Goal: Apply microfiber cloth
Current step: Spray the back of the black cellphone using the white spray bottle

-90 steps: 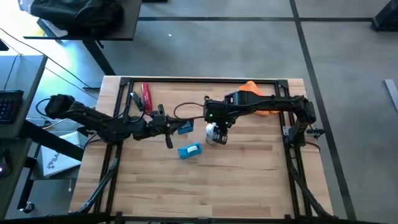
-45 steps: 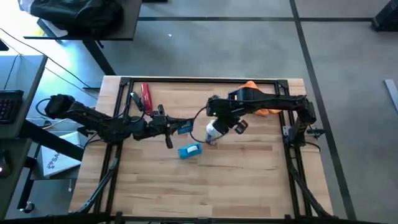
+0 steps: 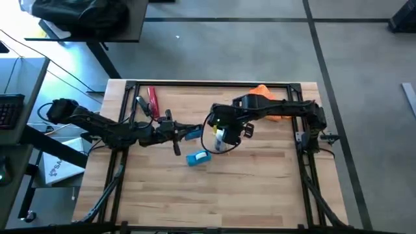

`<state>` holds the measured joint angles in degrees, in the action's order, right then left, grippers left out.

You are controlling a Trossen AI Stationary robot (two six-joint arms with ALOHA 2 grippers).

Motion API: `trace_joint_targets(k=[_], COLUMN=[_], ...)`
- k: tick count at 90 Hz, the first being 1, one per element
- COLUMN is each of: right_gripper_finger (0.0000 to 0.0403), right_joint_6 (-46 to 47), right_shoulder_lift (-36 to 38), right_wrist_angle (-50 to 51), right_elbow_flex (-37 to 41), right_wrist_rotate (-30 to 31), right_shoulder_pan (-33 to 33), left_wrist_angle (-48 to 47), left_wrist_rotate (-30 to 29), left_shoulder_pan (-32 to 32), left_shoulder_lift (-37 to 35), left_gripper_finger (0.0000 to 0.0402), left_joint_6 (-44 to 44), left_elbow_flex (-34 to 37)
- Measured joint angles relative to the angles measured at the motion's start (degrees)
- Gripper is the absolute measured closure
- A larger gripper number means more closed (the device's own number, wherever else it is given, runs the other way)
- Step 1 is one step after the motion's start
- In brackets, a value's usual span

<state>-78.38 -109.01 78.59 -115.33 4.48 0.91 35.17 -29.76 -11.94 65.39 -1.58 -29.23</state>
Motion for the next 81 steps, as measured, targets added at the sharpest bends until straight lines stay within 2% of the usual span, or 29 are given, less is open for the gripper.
trace_joint_targets(k=[20, 28, 47, 58, 68, 81], right_gripper_finger=[0.0261, 0.0261, 0.0261, 0.0261, 0.0261, 0.0261], right_joint_6=[1.41, 3.48, 18.66, 24.14, 23.9, 16.94], right_shoulder_lift=[-2.05, -2.34, -2.32, -2.29, -2.29, -2.29], right_wrist_angle=[0.0, -0.1, -1.07, -0.95, 0.64, 4.02], right_elbow_flex=[0.0, 0.0, 0.0, 0.0, 0.0, 0.0], right_wrist_rotate=[-0.45, 1.14, -0.44, -4.64, -6.33, -0.86], right_shoulder_pan=[-0.6, -0.95, -1.66, -1.66, -1.64, -1.62], left_wrist_angle=[0.18, 0.2, 0.53, 0.71, 0.71, 0.71], left_wrist_rotate=[0.0, -0.02, -0.21, -0.61, -0.66, -0.66], left_shoulder_pan=[0.0, -0.31, -1.31, -1.29, -1.36, -1.4], left_shoulder_lift=[0.0, 0.0, -0.02, -0.02, -0.02, -0.04], left_gripper_finger=[0.0389, 0.0389, 0.0389, 0.0389, 0.0389, 0.0389], left_joint_6=[0.0, 0.04, -0.07, -0.07, -0.07, -0.07], left_elbow_flex=[0.0, -0.01, -0.01, -0.01, -0.01, -0.01])
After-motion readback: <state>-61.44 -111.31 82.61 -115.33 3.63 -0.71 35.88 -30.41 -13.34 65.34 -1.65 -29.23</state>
